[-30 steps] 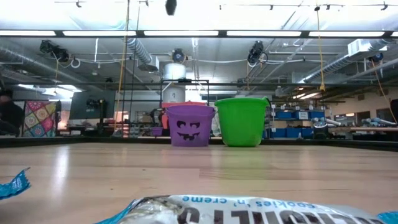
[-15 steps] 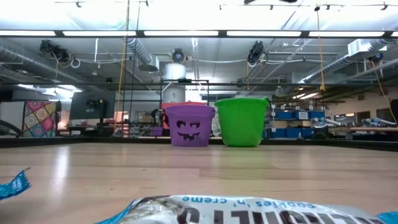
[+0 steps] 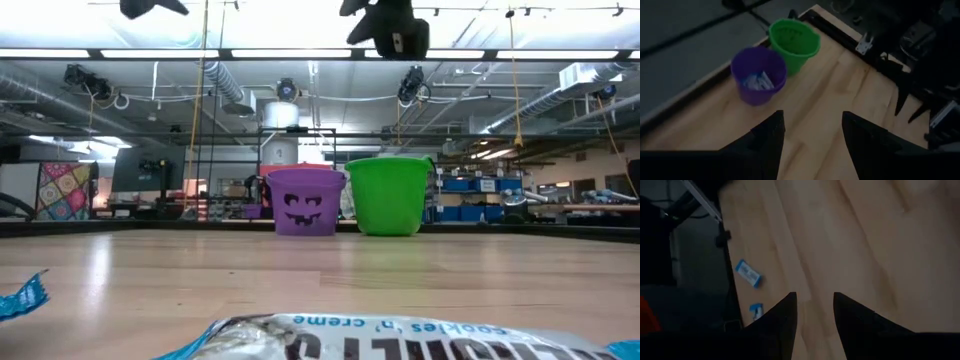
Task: Sort candy by brand, put in halloween buckets
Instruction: Put the white chocolate bar into the purple bucket
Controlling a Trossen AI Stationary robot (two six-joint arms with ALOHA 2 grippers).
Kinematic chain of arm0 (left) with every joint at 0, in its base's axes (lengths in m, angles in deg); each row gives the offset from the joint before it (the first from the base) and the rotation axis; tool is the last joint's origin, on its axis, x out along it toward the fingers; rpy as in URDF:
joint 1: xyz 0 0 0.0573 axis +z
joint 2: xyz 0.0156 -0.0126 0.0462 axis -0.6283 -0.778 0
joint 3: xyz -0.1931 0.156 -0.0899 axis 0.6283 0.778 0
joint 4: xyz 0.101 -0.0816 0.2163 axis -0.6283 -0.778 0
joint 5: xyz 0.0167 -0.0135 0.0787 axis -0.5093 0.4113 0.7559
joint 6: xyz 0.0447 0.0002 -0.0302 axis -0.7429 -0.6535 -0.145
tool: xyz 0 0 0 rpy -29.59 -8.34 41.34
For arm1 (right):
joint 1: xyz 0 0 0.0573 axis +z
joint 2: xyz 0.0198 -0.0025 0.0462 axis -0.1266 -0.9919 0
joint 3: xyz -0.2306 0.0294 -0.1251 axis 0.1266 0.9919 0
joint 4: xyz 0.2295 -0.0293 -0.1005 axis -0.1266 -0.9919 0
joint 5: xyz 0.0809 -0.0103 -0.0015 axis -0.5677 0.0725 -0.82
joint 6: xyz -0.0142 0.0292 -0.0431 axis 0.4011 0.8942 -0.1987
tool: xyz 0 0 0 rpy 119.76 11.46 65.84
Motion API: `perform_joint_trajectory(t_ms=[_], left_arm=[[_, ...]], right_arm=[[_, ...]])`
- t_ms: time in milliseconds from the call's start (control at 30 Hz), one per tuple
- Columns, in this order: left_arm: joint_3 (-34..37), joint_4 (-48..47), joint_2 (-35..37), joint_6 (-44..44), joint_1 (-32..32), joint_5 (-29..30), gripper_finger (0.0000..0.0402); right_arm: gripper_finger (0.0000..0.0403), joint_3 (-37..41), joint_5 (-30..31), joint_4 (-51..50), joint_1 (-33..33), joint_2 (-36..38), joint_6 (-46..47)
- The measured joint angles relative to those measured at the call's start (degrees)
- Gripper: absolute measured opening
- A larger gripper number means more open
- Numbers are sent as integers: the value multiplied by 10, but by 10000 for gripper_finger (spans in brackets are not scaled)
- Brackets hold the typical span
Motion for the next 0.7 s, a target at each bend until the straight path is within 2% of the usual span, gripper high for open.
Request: perform_joint_trajectory(t_ms=[233, 333, 567, 700], left_arm=[[102, 65, 44, 108, -11, -2, 202], [132, 92, 61, 138, -27, -2, 202], [165, 148, 82, 127, -63, -3, 202], [166, 154, 82, 103, -75, -34, 202]], right_arm=[[139, 0, 20, 99, -4, 18, -80], [139, 0, 35, 151, -4, 9, -85], [139, -1, 39, 191, -4, -73, -22], [139, -1, 30, 226, 14, -141, 59]])
